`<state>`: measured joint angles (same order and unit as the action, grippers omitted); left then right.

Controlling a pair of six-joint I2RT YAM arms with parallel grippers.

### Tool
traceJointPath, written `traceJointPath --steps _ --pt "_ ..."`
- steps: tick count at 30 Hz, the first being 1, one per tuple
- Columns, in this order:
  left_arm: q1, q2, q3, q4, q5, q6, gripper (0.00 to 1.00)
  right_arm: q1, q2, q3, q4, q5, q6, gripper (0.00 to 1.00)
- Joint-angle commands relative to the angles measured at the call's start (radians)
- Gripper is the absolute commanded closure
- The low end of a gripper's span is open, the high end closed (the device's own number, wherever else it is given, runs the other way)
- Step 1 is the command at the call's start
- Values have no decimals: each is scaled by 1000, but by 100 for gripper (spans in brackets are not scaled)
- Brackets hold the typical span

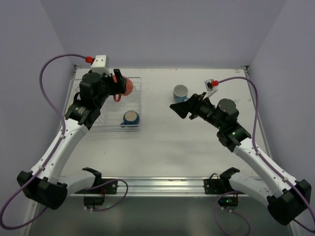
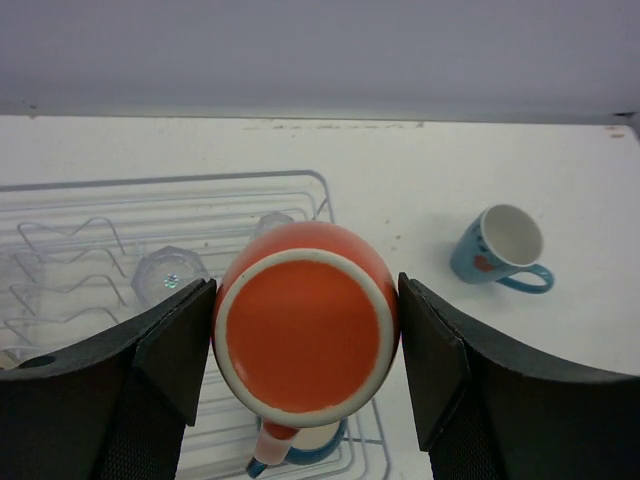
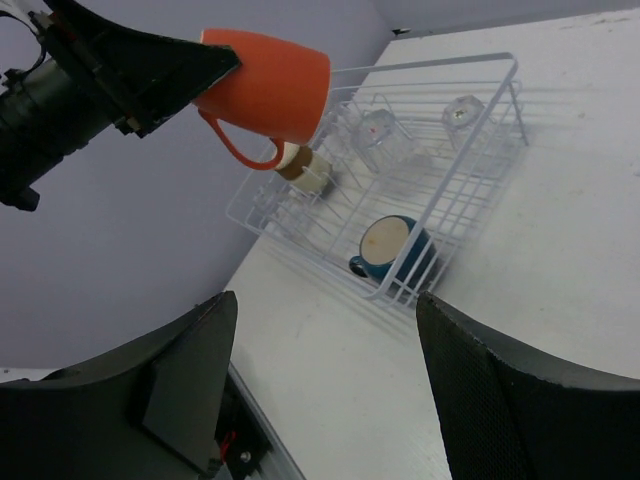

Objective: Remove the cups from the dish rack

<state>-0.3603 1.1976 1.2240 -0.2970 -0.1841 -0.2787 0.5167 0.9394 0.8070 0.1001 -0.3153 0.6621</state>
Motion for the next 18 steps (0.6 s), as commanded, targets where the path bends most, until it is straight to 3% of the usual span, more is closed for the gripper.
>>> traceJointPath --steps 1,10,18 --pt "6 -116 -38 127 124 -86 62 25 24 12 142 -48 99 25" --pt "6 -263 -175 351 437 -298 64 112 153 -29 551 -139 292 20" --pt "6 -282 -247 536 613 -494 65 137 230 -26 638 -150 341 21"
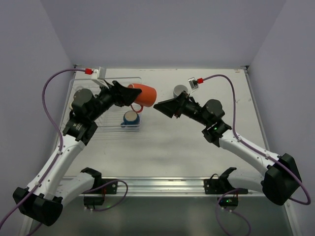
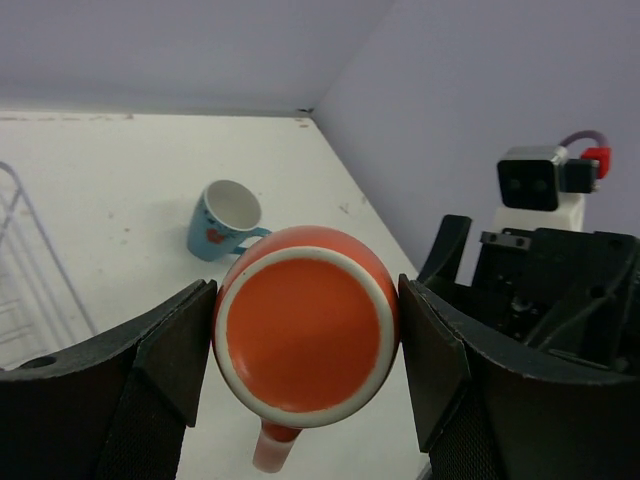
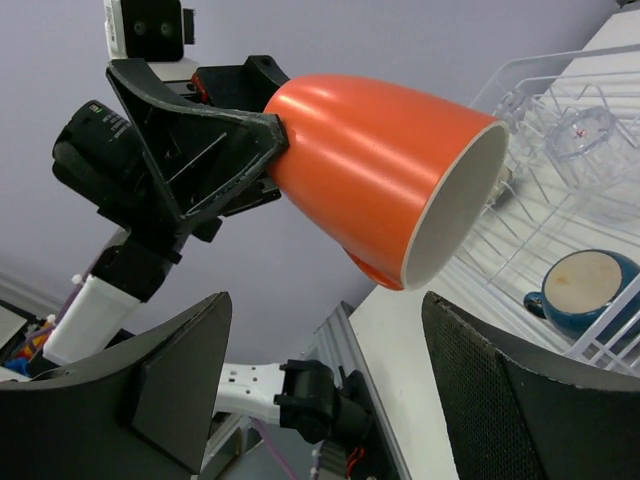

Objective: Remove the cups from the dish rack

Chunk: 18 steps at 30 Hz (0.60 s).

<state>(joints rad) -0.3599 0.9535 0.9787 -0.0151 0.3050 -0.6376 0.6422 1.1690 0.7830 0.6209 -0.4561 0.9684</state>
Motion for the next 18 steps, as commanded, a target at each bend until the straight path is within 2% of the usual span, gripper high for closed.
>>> traceJointPath --steps 1,5,10,13,18 --pt "6 -38 -8 270 153 -152 65 10 -2 -7 126 -1 35 21" --pt "6 -29 -32 348 209 -240 65 11 -20 -24 126 19 13 21" --pt "6 -10 -49 395 259 -303 65 11 -9 -10 177 -58 7 25" --pt "4 -4 -63 414 273 -323 65 13 1 -2 243 -121 19 35" --pt "4 5 -87 426 295 -343 64 11 29 15 333 -176 47 44"
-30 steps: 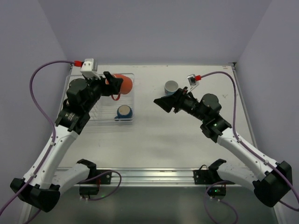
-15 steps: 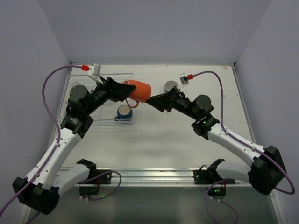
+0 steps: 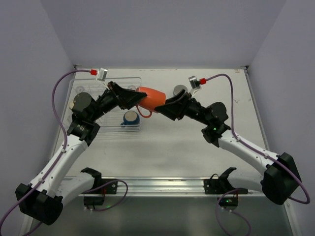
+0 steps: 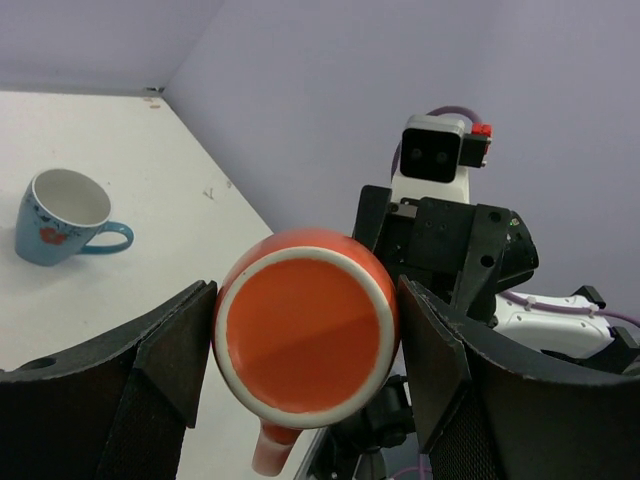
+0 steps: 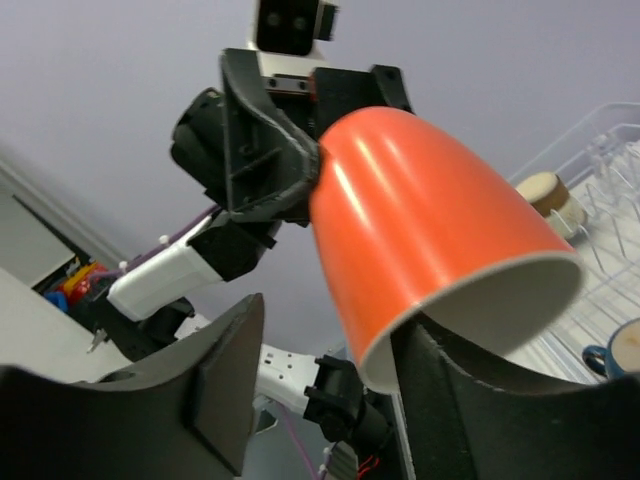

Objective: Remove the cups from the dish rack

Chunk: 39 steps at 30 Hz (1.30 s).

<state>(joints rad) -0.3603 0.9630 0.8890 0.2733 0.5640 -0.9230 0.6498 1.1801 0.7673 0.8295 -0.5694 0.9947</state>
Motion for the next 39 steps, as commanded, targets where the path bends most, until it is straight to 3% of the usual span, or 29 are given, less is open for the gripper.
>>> traceJointPath --steps 1,5,6,8,9,11,12,15,23,26,30,35,39 --pt "3 -4 -11 141 37 -66 64 4 24 33 132 -69 36 48" --pt "0 -6 -39 173 53 -83 57 5 52 33 184 -70 77 66" --pt "-2 -7 -42 173 53 -85 54 5 56 30 200 -64 93 75" --pt "-3 -12 -47 176 56 -83 50 5 59 27 209 -49 102 85" --pt "-3 -13 -45 175 57 -82 42 5 58 26 207 -41 102 93" --pt "-3 -18 -42 155 57 -65 29 5 38 10 209 -6 99 100" --pt "-3 -26 -38 136 45 -38 18 5 29 7 189 3 84 100" --pt "-3 -40 -6 43 19 41 1 4 -19 13 90 35 21 100" --pt "-3 -127 88 -275 -162 311 0 -18 -157 87 -297 114 -185 100" --pt "-5 -173 76 -379 -217 394 0 -53 -208 151 -582 167 -284 100" --pt "-3 -230 19 -453 -236 496 0 -209 -244 263 -882 207 -427 100" --pt "-3 -305 -21 -574 -275 610 0 -351 -157 533 -1325 427 -608 100" --pt "-22 -385 -59 -588 -360 651 0 -426 -13 704 -1529 623 -727 100"
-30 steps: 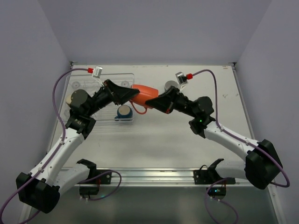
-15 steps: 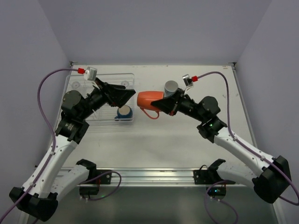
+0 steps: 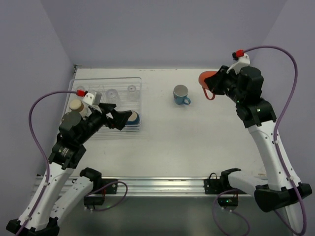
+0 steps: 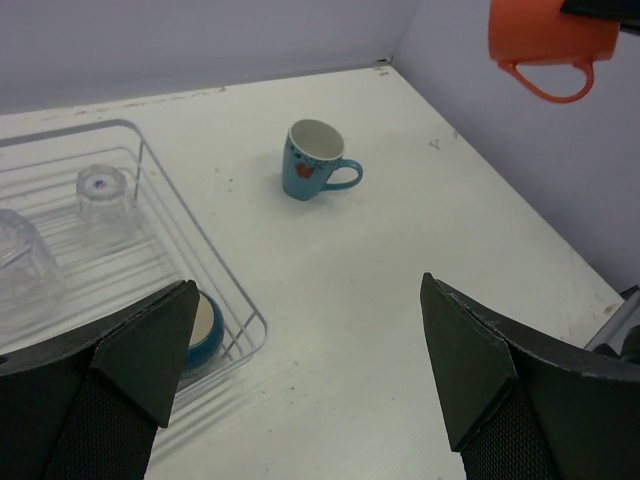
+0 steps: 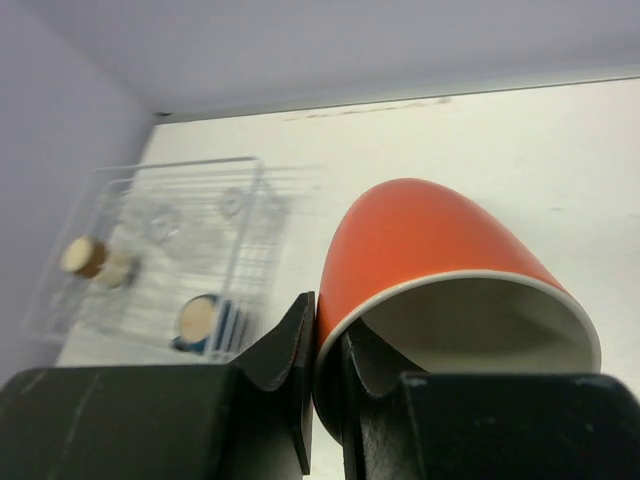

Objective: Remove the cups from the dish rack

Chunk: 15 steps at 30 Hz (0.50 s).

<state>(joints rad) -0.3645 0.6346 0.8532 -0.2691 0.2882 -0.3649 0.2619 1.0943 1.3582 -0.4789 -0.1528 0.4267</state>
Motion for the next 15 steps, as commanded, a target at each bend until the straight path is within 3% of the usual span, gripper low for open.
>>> traceJointPath --steps 1,5,9,15 --pt "-19 -73 -35 -38 -98 96 0 -49 94 140 -239 257 -170 100" --pt "-39 -121 -83 -25 -185 106 0 -104 226 180 -277 326 -192 100" --pt "-89 -119 -105 -21 -199 115 0 -119 410 266 -332 266 -204 100" --pt "-108 -124 -118 -36 -228 118 0 -119 611 337 -271 190 -220 100"
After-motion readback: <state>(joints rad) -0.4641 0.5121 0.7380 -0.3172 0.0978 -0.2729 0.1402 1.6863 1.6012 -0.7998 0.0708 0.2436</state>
